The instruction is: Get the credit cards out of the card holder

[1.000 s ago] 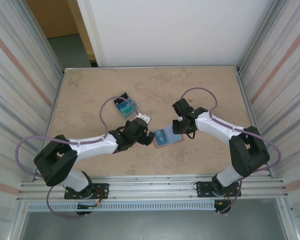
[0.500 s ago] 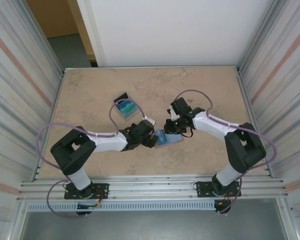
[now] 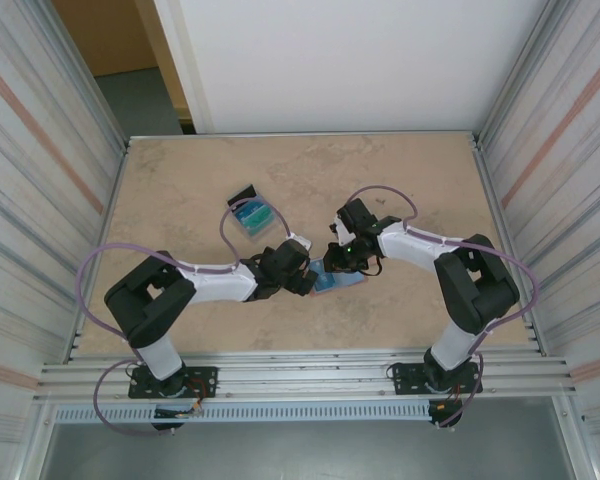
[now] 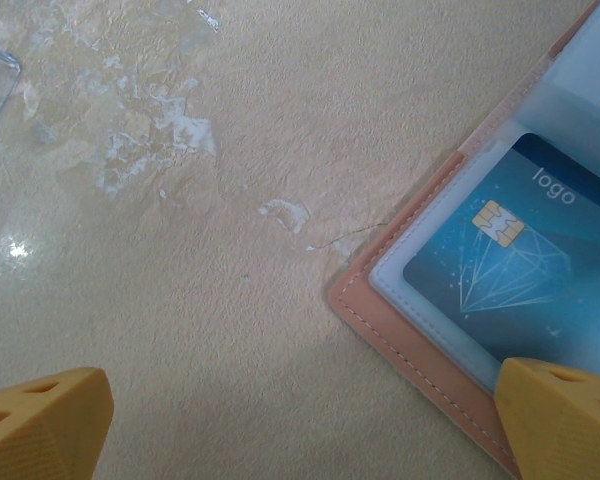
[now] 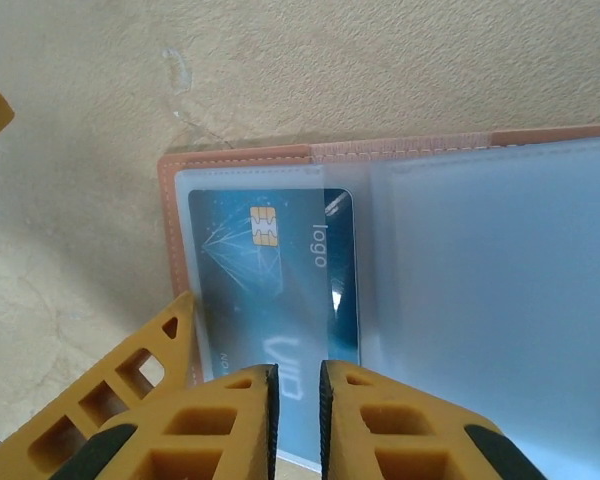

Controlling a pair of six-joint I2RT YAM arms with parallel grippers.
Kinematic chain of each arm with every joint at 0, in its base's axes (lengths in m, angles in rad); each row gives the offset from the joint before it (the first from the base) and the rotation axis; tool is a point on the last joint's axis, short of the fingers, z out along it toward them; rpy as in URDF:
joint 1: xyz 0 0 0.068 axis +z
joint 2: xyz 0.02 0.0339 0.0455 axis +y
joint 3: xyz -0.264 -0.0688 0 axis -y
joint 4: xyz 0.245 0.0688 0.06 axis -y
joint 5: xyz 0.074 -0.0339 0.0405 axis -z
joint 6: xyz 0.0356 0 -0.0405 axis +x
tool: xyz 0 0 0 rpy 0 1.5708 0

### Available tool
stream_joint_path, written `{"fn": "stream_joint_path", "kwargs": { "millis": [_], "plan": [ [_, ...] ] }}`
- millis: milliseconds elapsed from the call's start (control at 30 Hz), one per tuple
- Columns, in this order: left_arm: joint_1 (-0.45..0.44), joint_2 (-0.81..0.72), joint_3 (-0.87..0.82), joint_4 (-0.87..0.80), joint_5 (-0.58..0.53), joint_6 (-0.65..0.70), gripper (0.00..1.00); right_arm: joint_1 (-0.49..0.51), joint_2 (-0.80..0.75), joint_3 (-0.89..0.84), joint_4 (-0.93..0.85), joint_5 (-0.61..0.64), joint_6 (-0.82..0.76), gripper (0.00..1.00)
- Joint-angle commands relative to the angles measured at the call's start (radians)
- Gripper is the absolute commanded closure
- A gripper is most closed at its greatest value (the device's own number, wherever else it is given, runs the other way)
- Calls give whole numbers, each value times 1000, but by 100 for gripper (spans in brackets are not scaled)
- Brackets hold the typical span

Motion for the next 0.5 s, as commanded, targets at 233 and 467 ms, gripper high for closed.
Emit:
{"fn": "stream_joint_path", "kwargs": {
  "millis": [233, 467],
  "plan": [
    [-8, 15, 23, -19, -18, -11, 1, -32, 18, -39, 14, -25, 17, 81],
    [-9, 17, 24, -26, -23, -8, 1, -34, 21, -50, 38, -58, 11, 85]
  ]
}}
